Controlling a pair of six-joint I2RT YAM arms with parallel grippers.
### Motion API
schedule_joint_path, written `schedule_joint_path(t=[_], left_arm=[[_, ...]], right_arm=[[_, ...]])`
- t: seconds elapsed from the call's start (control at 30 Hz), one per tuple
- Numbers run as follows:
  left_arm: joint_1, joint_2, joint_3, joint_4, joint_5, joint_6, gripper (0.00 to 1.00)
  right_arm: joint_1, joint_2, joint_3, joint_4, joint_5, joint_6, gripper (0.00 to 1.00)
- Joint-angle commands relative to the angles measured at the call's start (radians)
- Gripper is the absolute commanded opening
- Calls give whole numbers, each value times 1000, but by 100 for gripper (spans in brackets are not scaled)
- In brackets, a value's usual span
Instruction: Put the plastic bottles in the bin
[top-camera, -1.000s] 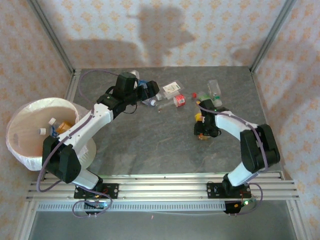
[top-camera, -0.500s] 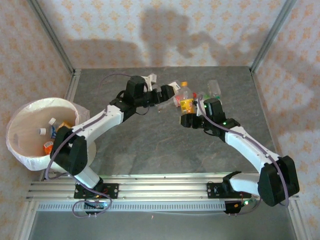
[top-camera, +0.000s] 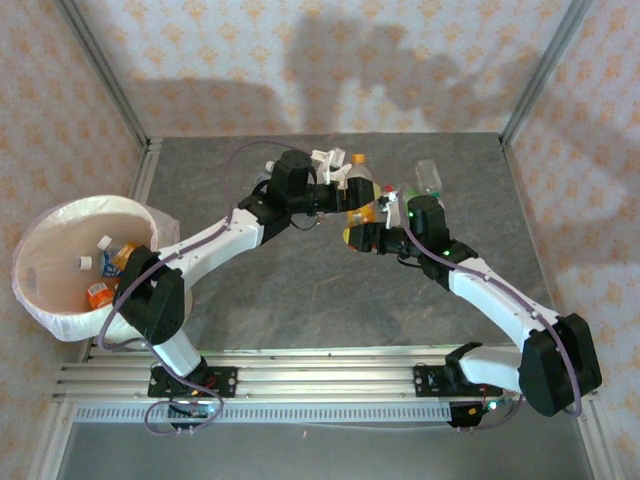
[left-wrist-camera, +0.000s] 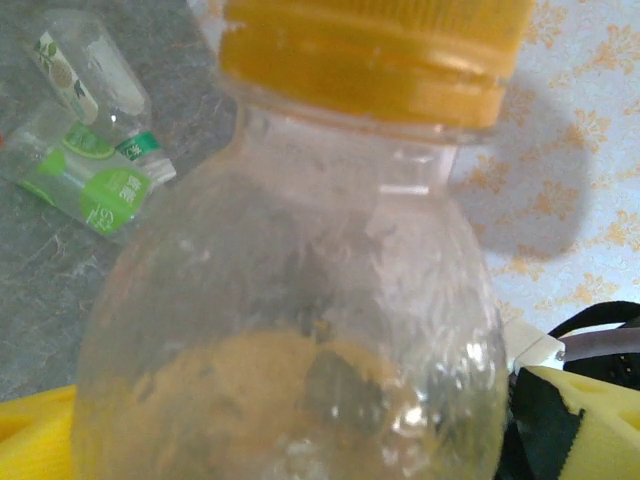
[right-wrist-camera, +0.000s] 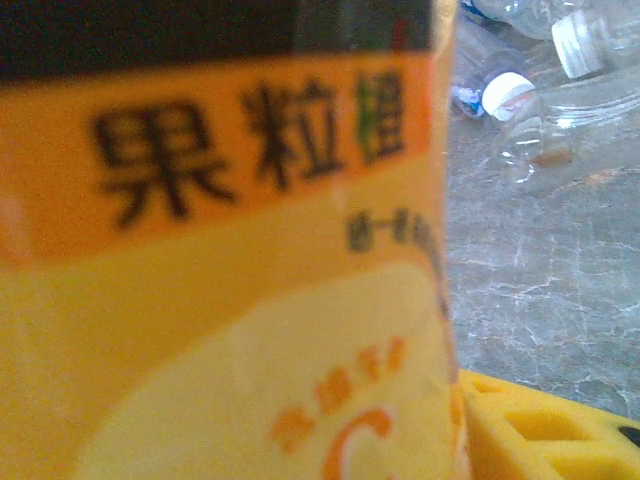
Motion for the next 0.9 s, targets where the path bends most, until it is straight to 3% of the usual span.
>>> schedule_joint_path(t=[0.0,0.2,0.4,0.57,0.77,0.87], left_arm=[[5,-12,37,7,17,44,94],[5,12,63,-12,-4,35,82],[6,13,69,-5,-29,33,59],[12,-45,0,52,-114,16,55],[22,-108,-30,-26,-241,53,54],[29,-129,12,-163,-306,127,53]], right_arm=[[2,-13,29,63,-71,7,56],[5,-10,68,58,-165,15,57],[4,-10,75,38,-130,-1,64],[4,15,93,10,-128,26,76],[5,-40,99,-19,-18,-16,100],[4,-86,95,-43,100,-52,99]])
